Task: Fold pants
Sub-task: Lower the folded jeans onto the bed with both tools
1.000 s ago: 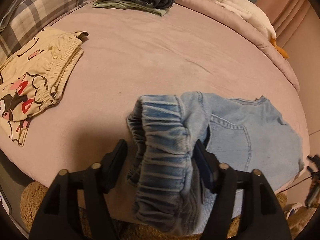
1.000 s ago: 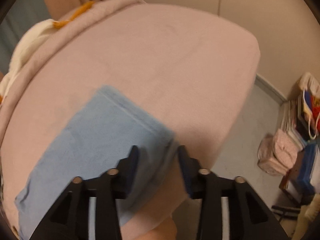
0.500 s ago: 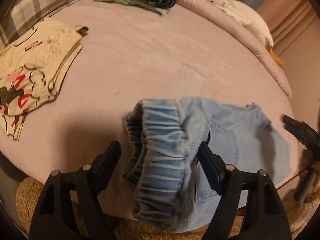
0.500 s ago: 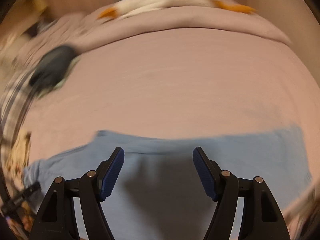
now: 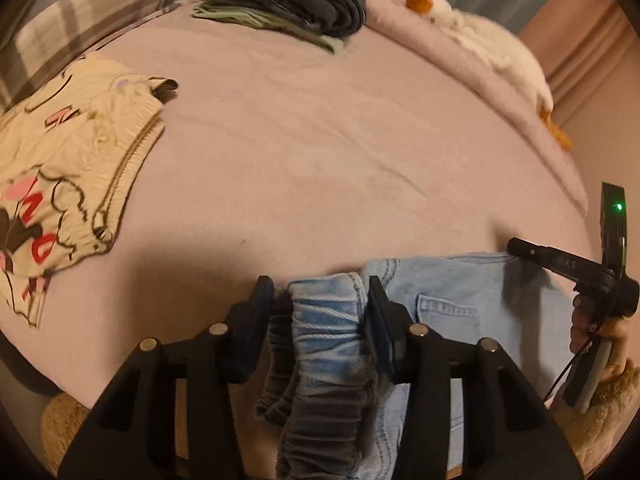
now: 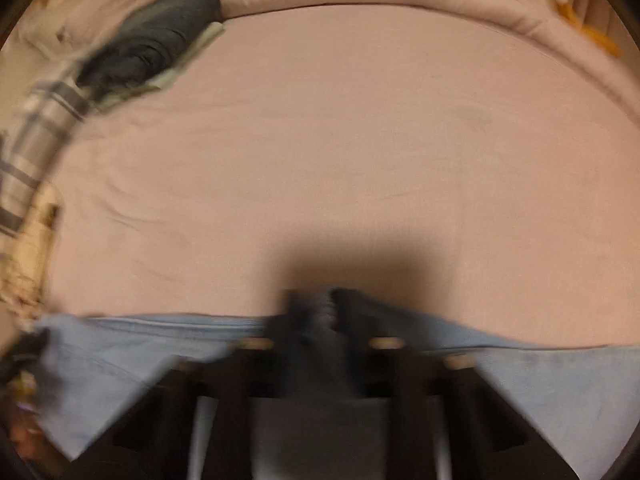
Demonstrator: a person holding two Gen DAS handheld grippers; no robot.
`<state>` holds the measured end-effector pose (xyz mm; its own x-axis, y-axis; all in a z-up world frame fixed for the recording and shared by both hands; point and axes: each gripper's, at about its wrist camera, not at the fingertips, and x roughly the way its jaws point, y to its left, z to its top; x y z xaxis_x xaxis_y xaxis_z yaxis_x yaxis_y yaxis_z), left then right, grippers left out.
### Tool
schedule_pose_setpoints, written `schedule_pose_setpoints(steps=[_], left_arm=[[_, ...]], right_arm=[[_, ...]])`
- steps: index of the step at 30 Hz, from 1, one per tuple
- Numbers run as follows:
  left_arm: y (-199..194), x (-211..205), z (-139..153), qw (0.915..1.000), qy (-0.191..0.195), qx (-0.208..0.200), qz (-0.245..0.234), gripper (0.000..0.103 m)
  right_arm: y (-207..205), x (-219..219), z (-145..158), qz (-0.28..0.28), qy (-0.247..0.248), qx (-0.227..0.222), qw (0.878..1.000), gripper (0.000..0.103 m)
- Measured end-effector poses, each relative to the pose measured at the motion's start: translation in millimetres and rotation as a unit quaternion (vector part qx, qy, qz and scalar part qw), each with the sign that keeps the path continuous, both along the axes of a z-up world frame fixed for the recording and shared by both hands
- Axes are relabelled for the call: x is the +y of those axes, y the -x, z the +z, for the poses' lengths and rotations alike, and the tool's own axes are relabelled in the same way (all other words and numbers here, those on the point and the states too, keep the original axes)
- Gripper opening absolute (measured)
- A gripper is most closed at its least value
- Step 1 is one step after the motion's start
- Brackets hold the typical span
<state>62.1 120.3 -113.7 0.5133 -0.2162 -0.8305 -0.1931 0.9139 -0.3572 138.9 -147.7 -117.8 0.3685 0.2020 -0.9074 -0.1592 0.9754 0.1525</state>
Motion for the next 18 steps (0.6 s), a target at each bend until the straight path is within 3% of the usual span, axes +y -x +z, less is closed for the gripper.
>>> schedule_pose_setpoints(steps=[3, 7, 11, 18], left_arm=[[2.9, -2.6, -0.5, 0.9999, -0.01, -0.002, -0.002, 0.046], [2.8, -3.9, -10.9, 0.9999, -0.011, -0.003, 0.001, 0.054], [2.4, 15.4, -26.8, 0.9983, 0.053, 0.001, 0.024, 0.061], [9.1, 3.6, -24.1, 0.999, 0.016, -0.034, 0.024, 0.062]], right_arm=[[7.1, -0.7, 17.1, -0.001, -0.004, -0.026, 1.0, 0.011], [2.1, -5.7, -8.2, -0.016, -0.016, 0.004, 1.0, 0.011], [-3.9, 7.2, -14.9, -0.012, 0.016, -0.017, 1.0, 0.011], [5.6, 6.6, -13.7, -0.013, 0.044, -0.05, 0.998, 0.011]])
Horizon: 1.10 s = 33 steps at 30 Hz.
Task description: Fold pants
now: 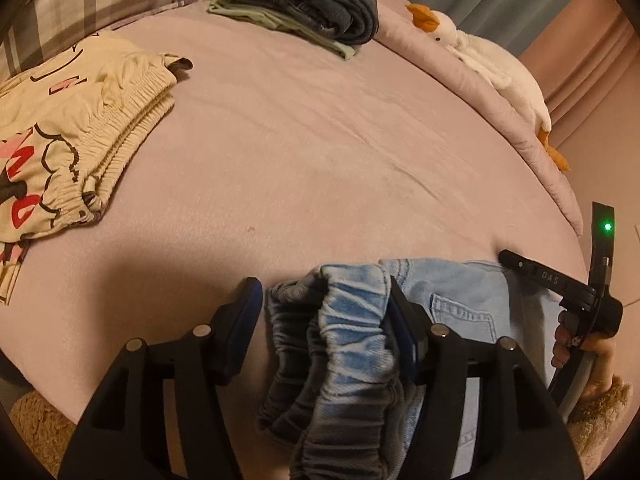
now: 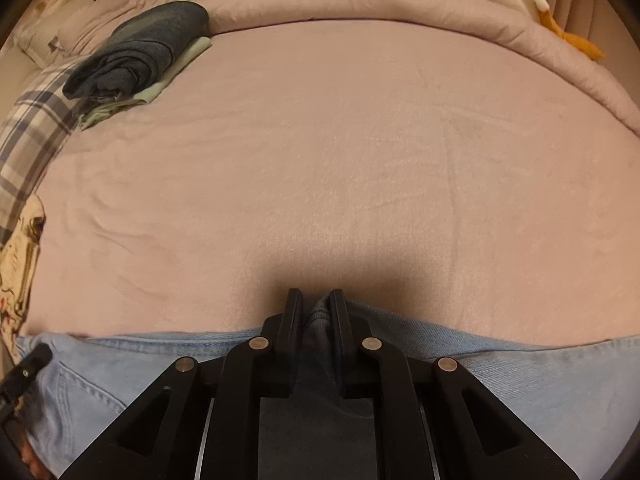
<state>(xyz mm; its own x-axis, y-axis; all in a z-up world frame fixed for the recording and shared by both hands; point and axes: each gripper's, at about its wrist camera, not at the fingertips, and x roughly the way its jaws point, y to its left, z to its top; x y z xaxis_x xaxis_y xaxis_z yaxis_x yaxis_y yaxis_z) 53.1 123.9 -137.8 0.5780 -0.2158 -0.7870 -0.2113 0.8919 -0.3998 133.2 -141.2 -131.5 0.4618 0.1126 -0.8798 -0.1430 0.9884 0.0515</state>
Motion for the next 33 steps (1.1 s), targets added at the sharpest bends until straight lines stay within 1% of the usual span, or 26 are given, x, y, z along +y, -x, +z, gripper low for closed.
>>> schedule_pose_setpoints(steps=[3, 6, 11, 14, 20, 33], left_arm=[[5.4, 0.7, -1.0, 0.9999, 0.001, -0.014, 0.001, 0.063], [3.9, 1.7, -4.1, 0.9996, -0.001, -0.027, 0.0, 0.063], [6.1, 0.5, -3.9, 0.9992, -0.007, -0.038, 0.004, 0.063], [7.3, 0.4, -3.5, 0.9991, -0.009, -0.04, 0.007, 0.064], [9.2, -0.6, -4.0, 0.999, -0.009, -0.043, 0.01, 0.064], [10.4, -1.1, -3.9, 0.9989, -0.01, -0.045, 0.012, 0.064]], right_arm=[[1.8, -2.8, -1.5, -0.008, 0.0, -0.014, 1.0, 0.011], [7.3, -6.1, -2.3, -0.009, 0.016, -0.027, 0.999, 0.011], [4.1, 8.0, -6.3, -0.016, 0.044, -0.056, 0.997, 0.011], [6.9, 8.2, -6.5, -0.022, 0.05, -0.066, 0.996, 0.011], [9.5, 7.0, -5.7, -0.026, 0.058, -0.072, 0.995, 0.012], [9.5, 6.2, -5.6, -0.028, 0.055, -0.073, 0.995, 0.012]])
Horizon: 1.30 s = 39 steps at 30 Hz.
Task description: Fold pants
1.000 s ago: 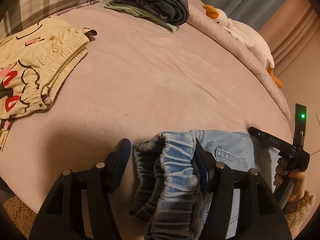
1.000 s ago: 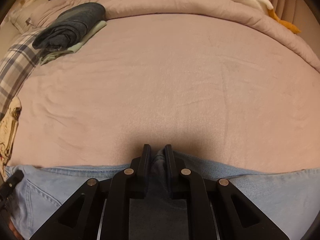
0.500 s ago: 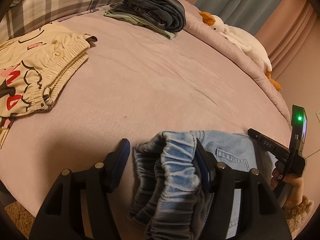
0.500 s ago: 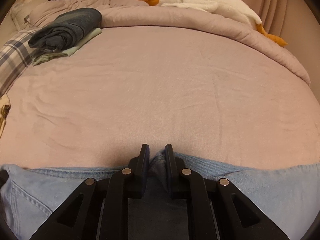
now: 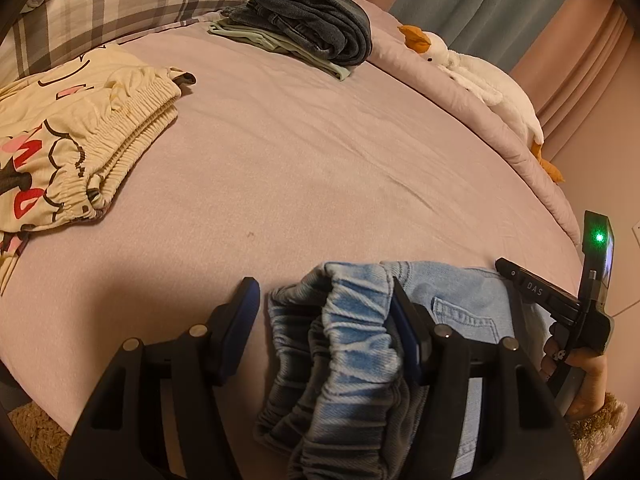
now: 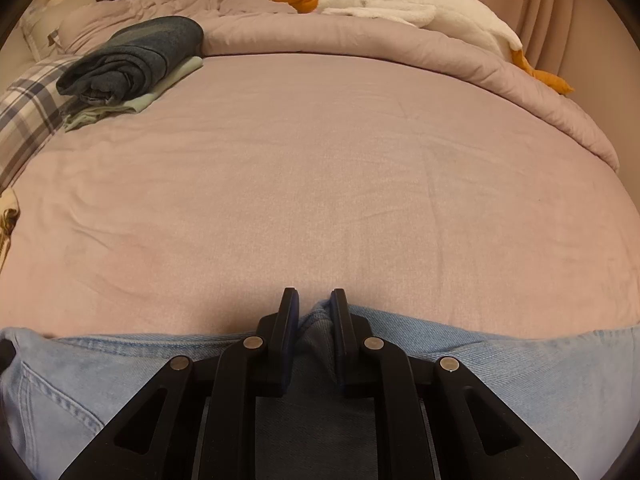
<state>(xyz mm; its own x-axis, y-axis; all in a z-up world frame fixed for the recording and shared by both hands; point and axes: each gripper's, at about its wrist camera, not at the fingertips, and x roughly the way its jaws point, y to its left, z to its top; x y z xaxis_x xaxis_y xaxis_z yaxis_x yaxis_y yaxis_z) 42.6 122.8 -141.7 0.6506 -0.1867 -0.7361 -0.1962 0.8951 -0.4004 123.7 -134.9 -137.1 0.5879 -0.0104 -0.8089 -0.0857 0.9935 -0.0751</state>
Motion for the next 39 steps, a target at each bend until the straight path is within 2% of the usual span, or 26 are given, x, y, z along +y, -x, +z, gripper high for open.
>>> schedule_pose_setpoints(steps=[39], left_arm=[[-3.6, 2.4, 1.5, 0.9999, -0.007, 0.001, 0.01, 0.066]], right_arm=[[-5.2, -2.3, -0.7, 0.013, -0.009, 0.01, 1.0, 0.013]])
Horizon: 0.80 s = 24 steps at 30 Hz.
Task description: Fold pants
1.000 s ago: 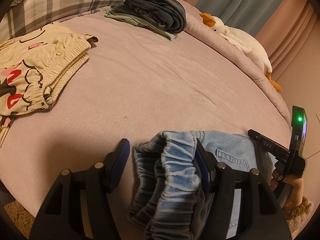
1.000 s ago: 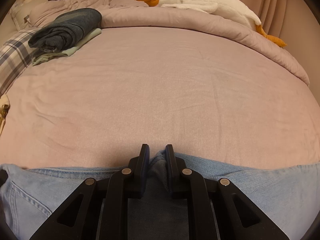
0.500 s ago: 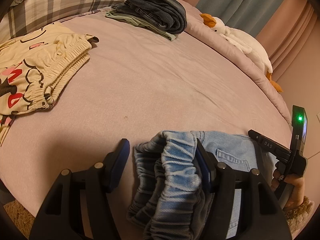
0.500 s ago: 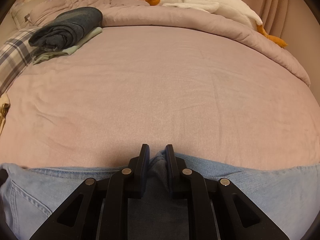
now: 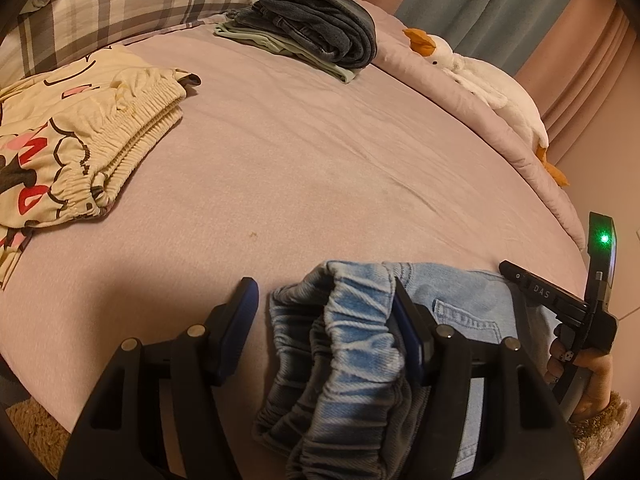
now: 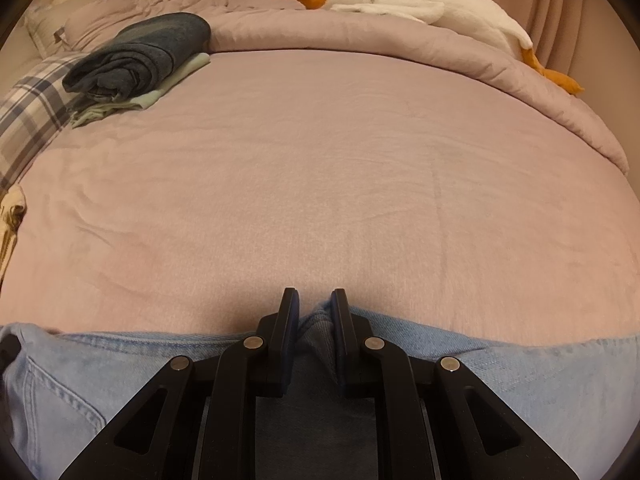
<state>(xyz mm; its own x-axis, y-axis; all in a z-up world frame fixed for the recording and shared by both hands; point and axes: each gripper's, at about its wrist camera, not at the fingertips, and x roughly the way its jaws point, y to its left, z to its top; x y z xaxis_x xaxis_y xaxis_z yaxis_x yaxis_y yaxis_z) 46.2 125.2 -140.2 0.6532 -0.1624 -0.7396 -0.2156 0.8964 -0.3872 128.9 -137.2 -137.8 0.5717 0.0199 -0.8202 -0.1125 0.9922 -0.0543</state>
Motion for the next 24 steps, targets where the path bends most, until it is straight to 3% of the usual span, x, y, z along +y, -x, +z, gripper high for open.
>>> schedule_pose_setpoints(steps=[8, 18, 20, 22, 24], left_arm=[[-2.3, -3.7, 0.5, 0.9999, -0.007, 0.01, 0.01, 0.067], [-2.4, -2.0, 20.3, 0.9969, 0.01, 0.062, 0.047, 0.069], [4.3, -5.4, 32.0, 0.997, -0.004, 0.053, 0.056, 0.069], [9.9, -12.8, 49.5, 0.9968, -0.032, 0.038, 0.062, 0.072], [13.2, -23.1, 68.5, 0.9963, -0.057, 0.023, 0.06, 0.077]], right_arm=[[-2.9, -1.5, 0.6, 0.005, -0.003, 0.006, 1.0, 0.013], [2.7, -7.5, 7.8, 0.035, -0.016, 0.002, 0.999, 0.015], [9.8, -13.5, 15.2, 0.035, -0.026, 0.001, 0.999, 0.04], [19.9, -26.0, 28.5, 0.024, -0.044, -0.017, 0.999, 0.057], [30.3, -42.7, 43.1, 0.002, -0.063, -0.034, 0.997, 0.061]])
